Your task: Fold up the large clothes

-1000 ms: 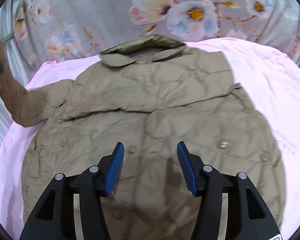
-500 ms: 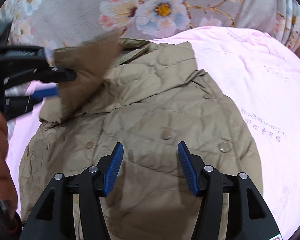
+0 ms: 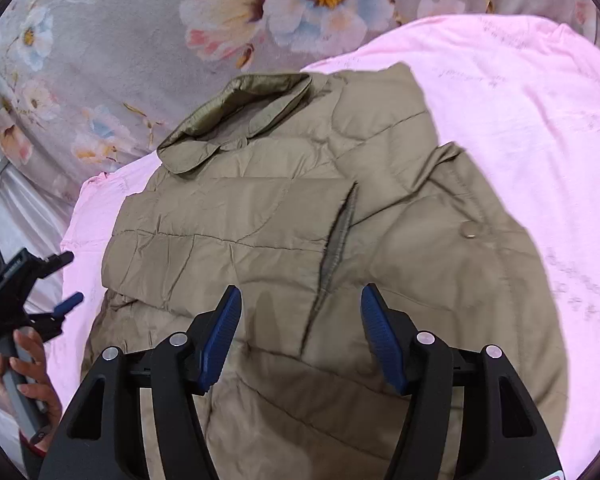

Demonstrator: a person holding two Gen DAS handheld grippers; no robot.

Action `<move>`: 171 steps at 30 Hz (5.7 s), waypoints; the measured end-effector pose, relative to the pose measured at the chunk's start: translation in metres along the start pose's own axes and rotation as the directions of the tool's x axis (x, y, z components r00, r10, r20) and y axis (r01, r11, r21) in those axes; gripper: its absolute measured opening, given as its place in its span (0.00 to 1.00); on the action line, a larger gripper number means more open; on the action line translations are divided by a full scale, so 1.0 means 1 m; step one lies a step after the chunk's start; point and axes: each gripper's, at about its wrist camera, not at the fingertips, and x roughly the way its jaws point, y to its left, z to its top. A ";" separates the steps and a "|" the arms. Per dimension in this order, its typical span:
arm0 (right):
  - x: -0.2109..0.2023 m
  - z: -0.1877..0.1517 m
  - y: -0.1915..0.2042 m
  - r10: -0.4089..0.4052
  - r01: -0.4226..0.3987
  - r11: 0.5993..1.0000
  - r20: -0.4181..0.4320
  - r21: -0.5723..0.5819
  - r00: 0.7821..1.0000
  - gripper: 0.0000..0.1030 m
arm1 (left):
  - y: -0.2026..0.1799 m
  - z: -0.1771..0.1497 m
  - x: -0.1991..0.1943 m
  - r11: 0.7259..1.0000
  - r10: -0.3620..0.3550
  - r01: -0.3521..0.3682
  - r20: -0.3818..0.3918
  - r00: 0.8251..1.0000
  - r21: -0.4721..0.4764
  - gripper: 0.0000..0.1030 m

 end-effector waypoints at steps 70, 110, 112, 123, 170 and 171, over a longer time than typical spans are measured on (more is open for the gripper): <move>0.105 0.028 0.081 -0.147 0.163 0.905 0.073 -0.393 0.987 0.05 | -0.087 -0.051 0.111 0.728 0.343 -0.457 0.305 0.888 0.511 0.40; 0.023 -0.087 0.063 -0.084 0.099 0.959 0.069 -0.264 0.994 0.04 | -0.051 -0.174 -0.009 0.753 0.330 -0.445 0.307 0.893 0.485 0.40; 0.022 -0.084 0.063 -0.084 0.099 0.959 0.065 -0.264 0.994 0.06 | -0.052 -0.171 -0.010 0.761 0.328 -0.438 0.298 0.896 0.479 0.41; -0.001 0.017 0.043 0.081 -0.075 0.995 0.098 -0.061 0.992 0.49 | -0.090 -0.063 -0.001 0.911 0.193 -0.215 0.098 0.976 0.353 0.67; 0.028 0.095 -0.008 0.203 -0.208 0.969 0.045 0.130 0.978 0.25 | -0.108 0.021 0.032 0.908 0.185 -0.207 0.095 0.978 0.364 0.34; 0.031 0.103 -0.007 0.214 -0.223 0.962 0.070 0.156 0.974 0.25 | -0.111 0.033 0.037 0.919 0.181 -0.200 0.087 0.980 0.339 0.34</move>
